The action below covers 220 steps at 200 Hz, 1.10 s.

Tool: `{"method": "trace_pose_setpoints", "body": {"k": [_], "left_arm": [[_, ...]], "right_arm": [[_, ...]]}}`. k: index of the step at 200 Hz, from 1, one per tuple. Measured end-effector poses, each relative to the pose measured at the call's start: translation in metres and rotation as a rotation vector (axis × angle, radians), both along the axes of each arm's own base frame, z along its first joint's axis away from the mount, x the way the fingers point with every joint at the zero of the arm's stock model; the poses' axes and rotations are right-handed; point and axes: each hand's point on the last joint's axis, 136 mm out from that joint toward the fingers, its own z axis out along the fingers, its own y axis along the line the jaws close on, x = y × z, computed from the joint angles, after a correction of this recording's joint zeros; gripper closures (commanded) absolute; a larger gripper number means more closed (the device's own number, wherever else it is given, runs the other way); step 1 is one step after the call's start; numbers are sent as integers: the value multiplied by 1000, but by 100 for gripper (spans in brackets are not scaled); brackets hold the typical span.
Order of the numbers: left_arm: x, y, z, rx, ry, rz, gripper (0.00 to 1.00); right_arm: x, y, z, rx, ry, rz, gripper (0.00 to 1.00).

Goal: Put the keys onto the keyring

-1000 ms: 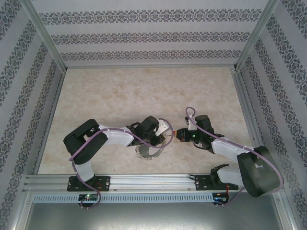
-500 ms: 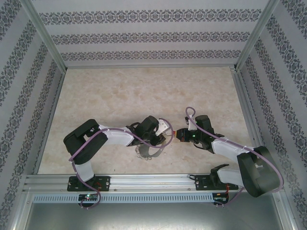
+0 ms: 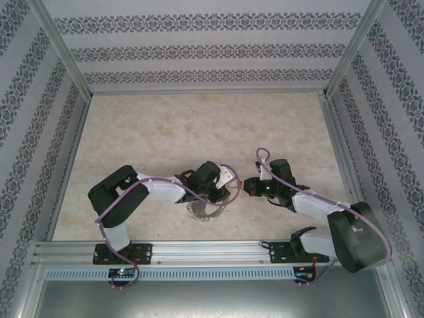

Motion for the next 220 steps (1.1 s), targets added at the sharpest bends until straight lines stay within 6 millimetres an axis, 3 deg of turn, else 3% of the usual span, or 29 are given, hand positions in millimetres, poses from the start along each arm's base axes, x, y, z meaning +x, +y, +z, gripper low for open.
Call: {"method": "trace_pose_setpoints", "body": {"k": [73,139,186,220], "left_arm": [[6,-2,-5,11,-9,13,70],[14,-3,-4,14,-38,35,100],[15,-4,-3,12,-42,34,100],[5,-3,13,-26,-52,-12,100]], "right_arm": [[0,0,0,0,0,0,100],[0,0,0,1,2,-2,100],[0,0,0,1,2,-2,100],[0,1,1,6,-1,2,100]]}}
